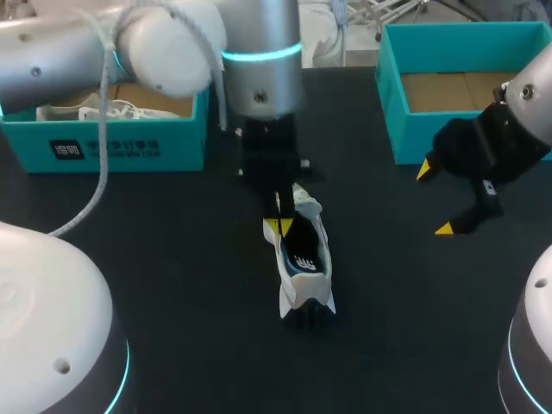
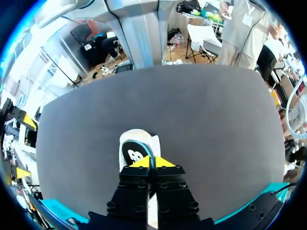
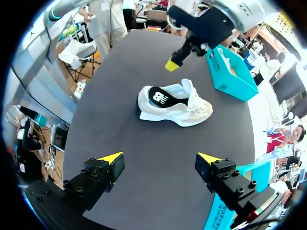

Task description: Take the shoe out of the shoebox, open the shoe tongue, remove and reinsert the insole, then place the shoe into the shoebox

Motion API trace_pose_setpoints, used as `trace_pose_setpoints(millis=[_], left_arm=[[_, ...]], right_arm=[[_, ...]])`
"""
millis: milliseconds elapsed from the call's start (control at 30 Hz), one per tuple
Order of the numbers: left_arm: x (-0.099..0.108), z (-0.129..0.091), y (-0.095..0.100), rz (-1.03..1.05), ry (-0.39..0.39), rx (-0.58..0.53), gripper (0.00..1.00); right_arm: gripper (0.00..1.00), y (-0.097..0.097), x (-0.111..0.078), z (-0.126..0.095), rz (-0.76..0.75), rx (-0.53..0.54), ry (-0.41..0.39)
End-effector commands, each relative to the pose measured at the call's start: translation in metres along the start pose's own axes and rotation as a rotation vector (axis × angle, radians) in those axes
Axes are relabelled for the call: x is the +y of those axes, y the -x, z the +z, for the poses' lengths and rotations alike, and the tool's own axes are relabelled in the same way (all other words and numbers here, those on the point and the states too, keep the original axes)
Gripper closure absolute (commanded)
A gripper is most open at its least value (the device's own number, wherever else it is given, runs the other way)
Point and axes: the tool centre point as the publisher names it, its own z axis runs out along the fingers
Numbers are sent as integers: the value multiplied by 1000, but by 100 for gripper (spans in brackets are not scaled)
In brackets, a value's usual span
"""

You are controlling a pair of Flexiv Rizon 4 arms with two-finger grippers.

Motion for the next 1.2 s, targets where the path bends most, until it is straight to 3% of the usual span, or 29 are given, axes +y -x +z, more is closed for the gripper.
trace_pose_setpoints(millis=[33, 567, 967, 1100, 1200], left_arm=[[0, 23, 10, 22, 49, 6, 100], [22, 67, 11, -41, 178, 26, 100], [29, 88, 12, -120, 188, -4, 100], [30, 89, 12, -139, 184, -10, 100], [27, 78, 11, -140, 184, -31, 100]], right_arm=[[0, 0, 0, 1, 1, -2, -3], [0, 0, 0, 1, 1, -2, -3], [0, 0, 0, 1, 1, -2, -3], [0, 0, 0, 1, 1, -2, -3], [0, 0, 0, 1, 1, -2, -3]])
